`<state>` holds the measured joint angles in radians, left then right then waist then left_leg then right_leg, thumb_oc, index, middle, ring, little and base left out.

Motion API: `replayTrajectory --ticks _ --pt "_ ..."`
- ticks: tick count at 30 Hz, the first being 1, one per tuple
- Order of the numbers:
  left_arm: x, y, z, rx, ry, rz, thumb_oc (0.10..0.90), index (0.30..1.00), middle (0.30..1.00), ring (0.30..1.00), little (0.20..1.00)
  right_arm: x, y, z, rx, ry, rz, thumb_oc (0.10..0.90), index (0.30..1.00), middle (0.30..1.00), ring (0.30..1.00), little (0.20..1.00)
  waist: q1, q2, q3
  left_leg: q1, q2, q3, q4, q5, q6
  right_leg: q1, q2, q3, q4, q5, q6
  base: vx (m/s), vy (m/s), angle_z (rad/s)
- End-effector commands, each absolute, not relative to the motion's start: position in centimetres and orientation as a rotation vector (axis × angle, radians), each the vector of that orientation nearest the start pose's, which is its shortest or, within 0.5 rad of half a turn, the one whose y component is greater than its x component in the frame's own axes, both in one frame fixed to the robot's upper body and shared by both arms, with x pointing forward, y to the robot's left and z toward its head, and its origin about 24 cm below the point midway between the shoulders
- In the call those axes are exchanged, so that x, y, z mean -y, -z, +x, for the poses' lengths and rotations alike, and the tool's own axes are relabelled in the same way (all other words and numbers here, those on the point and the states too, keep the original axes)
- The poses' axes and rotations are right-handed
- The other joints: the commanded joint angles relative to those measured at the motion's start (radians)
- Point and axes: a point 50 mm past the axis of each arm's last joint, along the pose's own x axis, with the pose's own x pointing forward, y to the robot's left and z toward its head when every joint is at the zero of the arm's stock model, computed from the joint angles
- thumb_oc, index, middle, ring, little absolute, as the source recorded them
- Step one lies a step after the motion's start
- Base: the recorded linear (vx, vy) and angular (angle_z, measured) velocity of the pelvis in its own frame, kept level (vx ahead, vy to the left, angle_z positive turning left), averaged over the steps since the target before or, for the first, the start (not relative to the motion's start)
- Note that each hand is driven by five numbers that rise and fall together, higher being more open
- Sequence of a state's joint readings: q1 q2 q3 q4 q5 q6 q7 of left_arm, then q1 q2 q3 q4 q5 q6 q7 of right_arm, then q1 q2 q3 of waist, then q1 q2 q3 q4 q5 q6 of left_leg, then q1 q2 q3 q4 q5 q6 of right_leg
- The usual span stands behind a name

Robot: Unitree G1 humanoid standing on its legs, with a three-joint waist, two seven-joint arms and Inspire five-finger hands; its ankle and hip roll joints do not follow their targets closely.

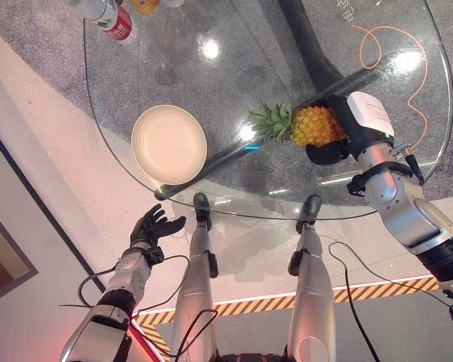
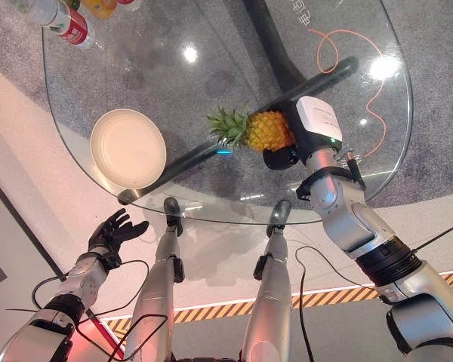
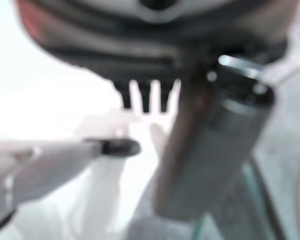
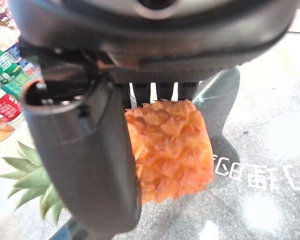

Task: Pick up the fruit to the plate

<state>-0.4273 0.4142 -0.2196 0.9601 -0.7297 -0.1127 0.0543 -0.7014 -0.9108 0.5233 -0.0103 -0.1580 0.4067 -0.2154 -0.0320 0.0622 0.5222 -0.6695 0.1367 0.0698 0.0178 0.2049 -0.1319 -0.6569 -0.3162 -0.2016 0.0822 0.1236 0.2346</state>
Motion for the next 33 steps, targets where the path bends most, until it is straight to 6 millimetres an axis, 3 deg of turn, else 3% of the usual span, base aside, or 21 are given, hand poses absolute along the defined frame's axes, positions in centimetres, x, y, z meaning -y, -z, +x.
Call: replayTrajectory --ticks 1,7,11,17,21,26,33 --pt "-29.6 2.0 28.3 -0.394 -0.394 -0.150 0.800 0.900 0.900 0.900 0.900 23.4 -22.8 33.3 0.283 0.301 -1.277 0.100 0.300 0.300 0.300 0.200 0.028 -0.041 -0.002 0.013 0.009 0.008 0.048 -0.054 0.005 -0.083 0.040 0.011 0.101 0.033 -0.024 0.00 0.000 0.00" --pt "-30.9 0.9 28.4 -0.299 -0.549 -0.282 0.800 0.900 0.900 0.900 0.900 23.3 -22.7 33.2 0.309 0.315 -1.243 0.100 0.300 0.300 0.300 0.200 0.028 -0.041 -0.002 0.026 0.010 0.008 0.043 -0.055 0.005 -0.074 0.040 0.012 0.103 0.027 -0.026 0.00 0.000 0.00" --pt "-32.7 -1.5 28.9 -0.147 -0.743 -0.381 0.800 0.900 0.900 0.900 0.900 23.0 -22.8 33.0 0.359 0.332 -1.194 0.100 0.300 0.300 0.300 0.200 0.029 -0.041 -0.002 0.040 0.012 0.008 0.038 -0.056 0.003 -0.063 0.038 0.012 0.106 0.018 -0.028 0.00 0.000 0.00" --pt "-35.1 -7.2 29.8 0.126 -1.029 -0.470 0.800 0.900 0.900 0.900 0.900 21.9 -23.1 32.8 0.465 0.366 -1.031 0.100 0.300 0.300 0.300 0.200 0.034 -0.053 -0.002 0.041 0.008 -0.003 0.037 -0.055 0.000 -0.058 0.032 0.004 0.105 0.022 -0.030 -0.03 -0.021 0.02" --pt "-35.7 -8.9 29.7 0.207 -1.145 -0.523 0.800 0.900 0.900 0.900 0.900 21.1 -23.4 32.7 0.511 0.366 -0.953 0.100 0.300 0.300 0.300 0.200 0.033 -0.051 -0.002 0.057 0.009 -0.002 0.031 -0.059 -0.002 -0.048 0.033 0.005 0.108 0.012 -0.032 -0.01 0.010 0.01" --pt "-36.4 -10.0 29.3 0.296 -1.227 -0.590 0.800 0.900 0.900 0.900 0.900 20.4 -23.7 32.5 0.574 0.371 -0.873 0.100 0.300 0.300 0.300 0.200 0.029 -0.045 -0.002 0.067 0.014 0.006 0.026 -0.057 -0.007 -0.043 0.032 0.009 0.110 0.006 -0.035 -0.02 0.052 0.00" --pt "-36.5 -13.7 29.5 0.477 -1.207 -0.579 0.800 0.900 0.900 0.900 0.900 20.0 -24.6 32.0 0.649 0.383 -0.857 0.100 0.300 0.300 0.300 0.200 0.027 -0.028 -0.002 0.073 0.018 0.018 0.014 -0.047 -0.010 -0.042 0.029 0.012 0.108 0.005 -0.039 -0.02 0.052 0.00"
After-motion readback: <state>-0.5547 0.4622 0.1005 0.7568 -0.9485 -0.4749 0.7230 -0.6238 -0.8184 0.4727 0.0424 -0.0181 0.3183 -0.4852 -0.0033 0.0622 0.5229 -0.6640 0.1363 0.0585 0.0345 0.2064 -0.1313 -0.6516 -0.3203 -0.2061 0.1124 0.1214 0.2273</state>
